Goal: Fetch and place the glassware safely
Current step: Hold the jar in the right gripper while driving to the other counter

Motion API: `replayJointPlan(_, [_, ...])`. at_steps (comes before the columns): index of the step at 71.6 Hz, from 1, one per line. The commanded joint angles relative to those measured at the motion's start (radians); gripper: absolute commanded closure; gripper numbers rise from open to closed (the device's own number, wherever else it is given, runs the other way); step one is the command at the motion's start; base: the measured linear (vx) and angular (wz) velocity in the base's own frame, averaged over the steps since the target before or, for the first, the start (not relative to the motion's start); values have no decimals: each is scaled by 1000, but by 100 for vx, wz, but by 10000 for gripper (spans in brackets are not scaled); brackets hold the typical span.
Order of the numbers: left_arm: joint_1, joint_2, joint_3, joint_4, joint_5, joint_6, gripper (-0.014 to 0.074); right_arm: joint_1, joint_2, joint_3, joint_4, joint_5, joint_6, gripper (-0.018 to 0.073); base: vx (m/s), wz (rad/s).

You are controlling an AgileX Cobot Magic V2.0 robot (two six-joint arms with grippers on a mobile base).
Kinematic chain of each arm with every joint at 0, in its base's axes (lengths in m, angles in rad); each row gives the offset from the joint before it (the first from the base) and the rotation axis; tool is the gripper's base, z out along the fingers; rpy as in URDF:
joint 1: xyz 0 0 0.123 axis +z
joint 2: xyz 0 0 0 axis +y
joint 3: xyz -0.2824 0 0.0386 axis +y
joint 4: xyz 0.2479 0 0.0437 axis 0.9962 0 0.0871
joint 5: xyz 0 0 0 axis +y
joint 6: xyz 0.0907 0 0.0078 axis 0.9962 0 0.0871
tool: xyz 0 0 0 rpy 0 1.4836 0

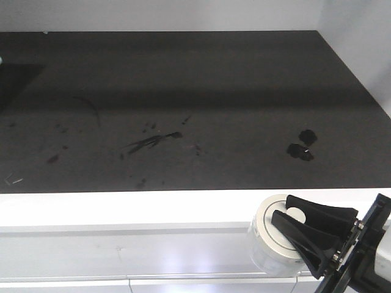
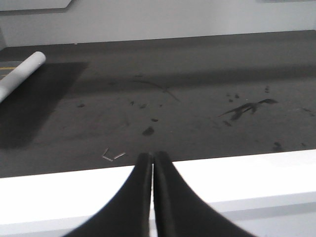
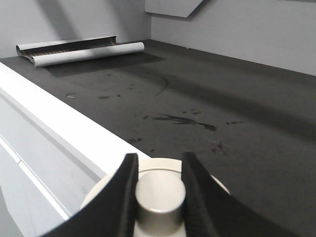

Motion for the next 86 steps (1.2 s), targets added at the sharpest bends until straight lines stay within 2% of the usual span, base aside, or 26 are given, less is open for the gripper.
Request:
replayJointPlan(1, [-8, 12, -24, -8, -68, 0, 603, -2, -4, -32, 19, -76, -2, 560, -1, 15])
replayJointPlan(46, [-8, 13, -24, -8, -69, 0, 603, -2, -4, -32, 18, -77, -2, 560, -6, 43])
replayJointPlan(86, [-8, 13, -24, -8, -69, 0, 603, -2, -4, -32, 18, -77, -2, 560, 0, 76])
